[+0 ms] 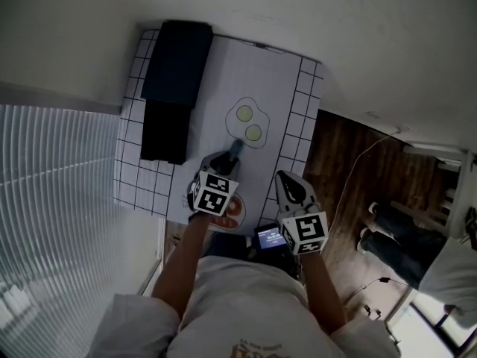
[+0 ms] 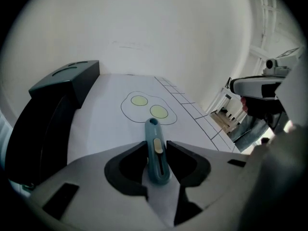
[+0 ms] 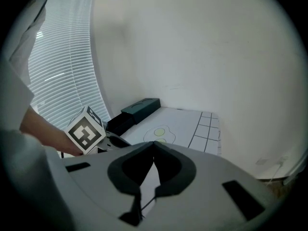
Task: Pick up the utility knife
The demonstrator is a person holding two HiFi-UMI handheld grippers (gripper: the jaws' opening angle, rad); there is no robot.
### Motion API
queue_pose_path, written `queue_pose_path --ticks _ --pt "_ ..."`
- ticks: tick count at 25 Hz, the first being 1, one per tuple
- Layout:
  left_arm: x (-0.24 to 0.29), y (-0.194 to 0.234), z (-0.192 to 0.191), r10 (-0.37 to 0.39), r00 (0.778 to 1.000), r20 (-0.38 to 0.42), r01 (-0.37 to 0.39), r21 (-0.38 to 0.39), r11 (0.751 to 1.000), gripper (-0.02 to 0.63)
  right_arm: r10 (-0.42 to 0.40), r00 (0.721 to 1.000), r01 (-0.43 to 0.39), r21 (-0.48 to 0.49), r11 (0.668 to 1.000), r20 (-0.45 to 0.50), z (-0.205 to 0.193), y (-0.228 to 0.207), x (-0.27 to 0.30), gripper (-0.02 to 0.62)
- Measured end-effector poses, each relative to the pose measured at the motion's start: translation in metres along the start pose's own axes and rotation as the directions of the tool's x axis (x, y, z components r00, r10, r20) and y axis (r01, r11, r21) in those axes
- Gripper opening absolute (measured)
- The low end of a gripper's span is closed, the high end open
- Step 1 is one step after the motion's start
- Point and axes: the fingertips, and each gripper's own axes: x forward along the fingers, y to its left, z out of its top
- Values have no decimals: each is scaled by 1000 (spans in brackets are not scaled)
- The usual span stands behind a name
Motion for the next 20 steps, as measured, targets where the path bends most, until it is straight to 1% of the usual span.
queue_pose_path --ticks 5,8,11,15,20 --pt "-7 1 8 2 1000 14 -2 -6 1000 135 -24 1000 24 8 1000 19 6 -9 -14 6" --pt "-12 -3 12 -3 1000 21 2 11 1000 135 -44 999 43 10 999 30 7 -15 -22 6" --pt "-23 -6 21 -1 999 53 -1 32 999 135 -53 998 53 6 999 45 8 -16 -30 6" --pt "-39 -17 26 -22 995 94 17 49 999 135 -65 996 65 6 998 65 9 -15 -44 6" --pt "-62 -26 28 -22 992 128 16 44 999 135 -73 992 73 6 997 107 17 -16 -62 6"
